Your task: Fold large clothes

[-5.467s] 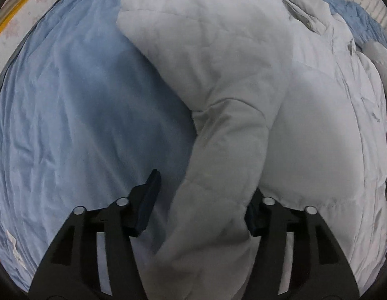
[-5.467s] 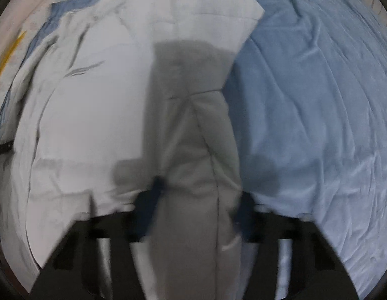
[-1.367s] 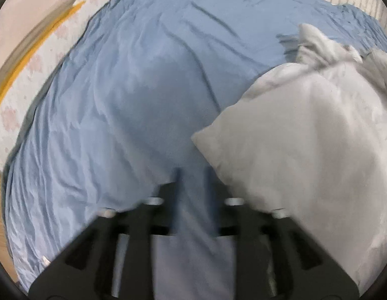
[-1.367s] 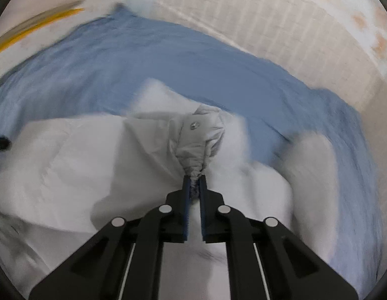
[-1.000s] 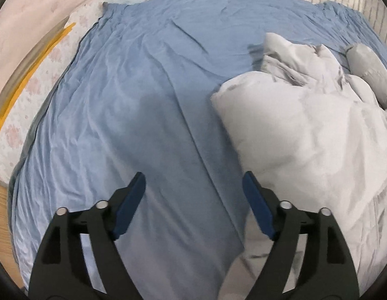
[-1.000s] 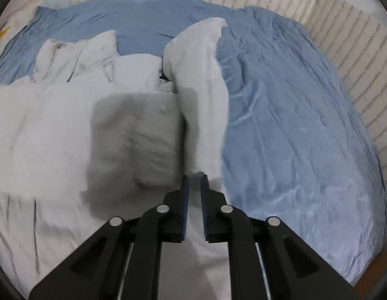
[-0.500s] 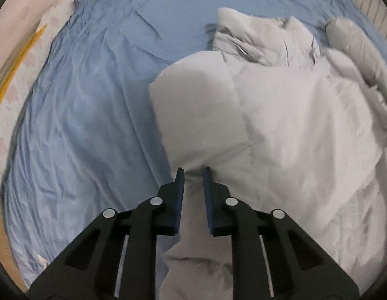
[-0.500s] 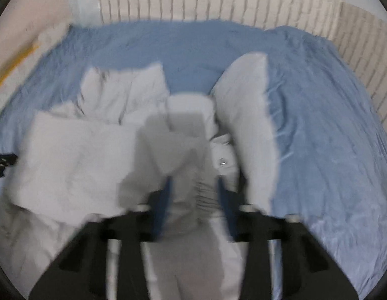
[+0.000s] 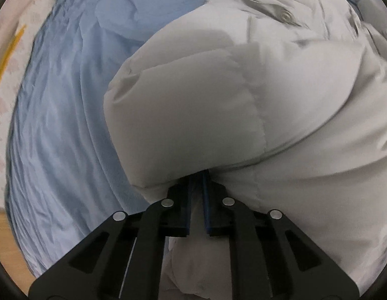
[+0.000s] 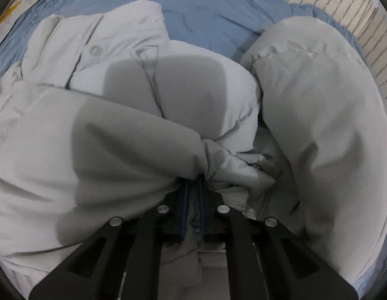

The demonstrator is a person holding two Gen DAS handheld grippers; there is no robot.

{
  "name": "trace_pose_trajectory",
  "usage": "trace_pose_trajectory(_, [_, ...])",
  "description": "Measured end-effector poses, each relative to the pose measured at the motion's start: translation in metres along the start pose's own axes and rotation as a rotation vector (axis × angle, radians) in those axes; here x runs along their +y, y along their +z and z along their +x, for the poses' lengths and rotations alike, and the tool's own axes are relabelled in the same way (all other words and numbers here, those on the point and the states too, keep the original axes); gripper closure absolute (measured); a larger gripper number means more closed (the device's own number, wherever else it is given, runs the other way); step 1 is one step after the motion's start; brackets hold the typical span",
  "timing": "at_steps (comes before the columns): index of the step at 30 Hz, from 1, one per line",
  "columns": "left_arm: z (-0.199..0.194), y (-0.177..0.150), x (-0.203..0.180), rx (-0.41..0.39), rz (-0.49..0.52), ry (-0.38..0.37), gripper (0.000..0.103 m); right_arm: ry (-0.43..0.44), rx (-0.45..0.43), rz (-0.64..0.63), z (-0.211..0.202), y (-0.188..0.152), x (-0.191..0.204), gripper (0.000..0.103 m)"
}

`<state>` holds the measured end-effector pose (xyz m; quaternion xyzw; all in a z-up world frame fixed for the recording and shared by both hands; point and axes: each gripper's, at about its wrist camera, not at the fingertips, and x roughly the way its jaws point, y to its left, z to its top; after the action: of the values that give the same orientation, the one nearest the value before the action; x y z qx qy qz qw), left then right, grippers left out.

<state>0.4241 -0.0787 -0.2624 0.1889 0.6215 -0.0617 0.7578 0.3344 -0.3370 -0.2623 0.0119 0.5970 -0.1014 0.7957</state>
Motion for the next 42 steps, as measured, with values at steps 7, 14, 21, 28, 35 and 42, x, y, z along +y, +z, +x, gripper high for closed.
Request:
trace_pose_trajectory(7, [-0.051, -0.059, 0.036, -0.140, -0.048, -0.108, 0.080, 0.183, -0.109, 0.088, -0.062, -0.039, -0.029, 0.078])
trace_pose_trajectory(14, [-0.063, -0.107, 0.026, -0.181, 0.041, -0.050, 0.075, 0.165, -0.117, 0.023, -0.071, -0.078, -0.003, 0.075])
trace_pose_trajectory(21, [-0.072, -0.112, 0.035, -0.188, -0.005, -0.078, 0.070, 0.163, -0.126, 0.018, -0.081, -0.099, 0.009, 0.070])
trace_pose_trajectory(28, [-0.103, -0.192, 0.065, -0.260, -0.023, -0.099, 0.022, 0.027, -0.227, 0.107, -0.144, -0.196, -0.058, 0.032])
trace_pose_trajectory(35, [-0.047, -0.214, 0.051, -0.089, -0.015, -0.083, 0.079, 0.169, -0.025, 0.241, -0.115, -0.246, -0.100, 0.032])
trace_pose_trajectory(42, [-0.040, -0.239, 0.063, -0.088, -0.034, -0.122, 0.085, 0.065, 0.048, 0.075, -0.113, -0.260, -0.052, 0.085])
